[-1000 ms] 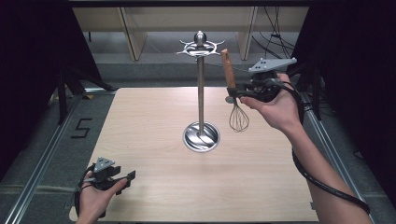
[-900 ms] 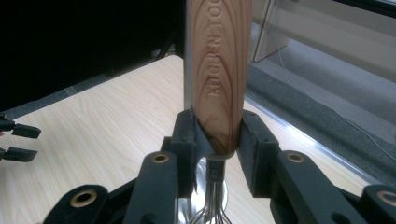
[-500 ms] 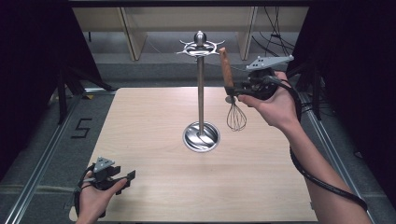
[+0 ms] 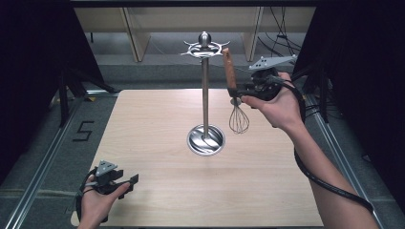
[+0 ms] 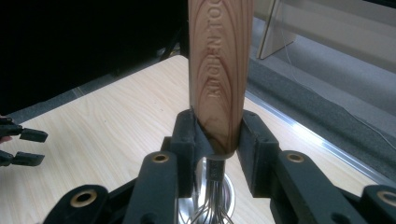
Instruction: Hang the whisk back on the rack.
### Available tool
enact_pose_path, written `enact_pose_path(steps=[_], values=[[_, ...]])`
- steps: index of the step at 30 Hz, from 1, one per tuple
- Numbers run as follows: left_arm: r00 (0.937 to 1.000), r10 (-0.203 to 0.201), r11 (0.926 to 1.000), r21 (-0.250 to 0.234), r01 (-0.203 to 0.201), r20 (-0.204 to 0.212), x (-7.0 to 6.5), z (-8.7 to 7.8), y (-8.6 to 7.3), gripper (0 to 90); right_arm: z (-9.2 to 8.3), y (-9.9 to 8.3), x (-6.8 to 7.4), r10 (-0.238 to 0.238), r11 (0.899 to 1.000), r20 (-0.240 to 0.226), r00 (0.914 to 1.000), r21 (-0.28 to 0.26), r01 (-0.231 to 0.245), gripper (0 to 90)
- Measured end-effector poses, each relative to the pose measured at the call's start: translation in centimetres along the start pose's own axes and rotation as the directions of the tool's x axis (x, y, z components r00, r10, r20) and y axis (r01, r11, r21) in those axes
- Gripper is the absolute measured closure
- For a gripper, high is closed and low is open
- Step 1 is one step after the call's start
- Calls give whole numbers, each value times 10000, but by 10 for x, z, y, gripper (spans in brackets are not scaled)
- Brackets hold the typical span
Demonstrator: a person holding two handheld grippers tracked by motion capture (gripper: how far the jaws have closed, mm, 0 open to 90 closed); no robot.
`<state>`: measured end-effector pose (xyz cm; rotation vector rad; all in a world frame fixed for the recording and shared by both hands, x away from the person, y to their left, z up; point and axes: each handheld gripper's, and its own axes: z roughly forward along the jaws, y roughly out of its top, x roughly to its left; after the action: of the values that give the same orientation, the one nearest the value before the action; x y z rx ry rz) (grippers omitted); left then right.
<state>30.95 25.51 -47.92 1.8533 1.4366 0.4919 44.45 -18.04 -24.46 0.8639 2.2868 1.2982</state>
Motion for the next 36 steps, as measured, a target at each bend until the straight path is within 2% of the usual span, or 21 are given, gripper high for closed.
enact_pose_path(steps=[4,6,7,8,9,11,13,18,20,21,23,24,27,29,30,31,32,33,35,36], values=[[10000,-4,10000,-8,4,6,0,0,0,348,1,1,1,205,9997,-17,9998,124,-205,704],[10000,48,10000,42,-48,5,0,0,0,348,3,1,0,109,9999,-62,9999,39,-109,704],[9999,-133,9999,-80,133,24,-1,1,0,348,3,1,0,109,9999,-62,9999,39,-109,704],[9999,-135,9999,-87,136,25,-1,1,0,348,4,1,0,84,10000,-36,10000,53,-84,704],[9998,201,9996,177,-201,7,1,-1,0,348,4,1,1,228,9997,-77,9997,88,-227,704],[9995,319,9991,267,-319,11,2,-2,1,348,6,1,1,229,9997,-92,9997,27,-229,704],[9999,157,9998,127,-157,17,1,-1,0,348,8,2,-1,123,9999,-140,9998,1,-123,704],[9998,186,9997,168,-185,-18,1,-2,1,348,12,2,2,588,9982,-289,9978,89,-586,703],[9997,259,9994,210,-259,-11,1,-2,1,348,14,1,1,414,9991,-302,9987,142,-410,702],[9997,229,9995,205,-229,-26,1,-2,1,348,15,1,3,628,9977,-447,9970,266,-617,702],[9998,186,9997,166,-186,-24,1,-2,1,348,16,1,2,578,9982,-433,9974,196,-570,702],[9998,203,9997,162,-203,-9,1,-2,1,348,16,1,3,743,9970,-545,9957,241,-731,702],[9998,208,9996,166,-208,-5,1,-2,1,348,18,2,2,511,9985,-525,9973,203,-501,700],[9997,254,9995,200,-254,-10,1,-2,1,348,18,2,3,643,9976,-661,9957,306,-624,696],[9998,220,9996,160,-220,-2,1,-2,1,348,18,2,4,597,9981,-574,9966,182,-587,684],[9998,204,9997,153,-204,-7,1,-2,1,348,18,1,6,701,9974,-578,9959,179,-692,634],[9998,204,9997,153,-204,-7,1,-2,1,348,18,1,6,701,9974,-578,9959,179,-692,634],[9998,213,9997,153,-213,3,1,-2,1,348,18,-2,5,373,9993,-409,9985,-49,-376,584],[9995,316,9992,234,-316,0,2,-3,1,348,18,-3,5,254,9996,-324,9992,-90,-257,553],[9999,149,9998,125,-148,-16,0,-2,1,348,17,-4,5,160,9997,-194,9997,-176,-164,526]])
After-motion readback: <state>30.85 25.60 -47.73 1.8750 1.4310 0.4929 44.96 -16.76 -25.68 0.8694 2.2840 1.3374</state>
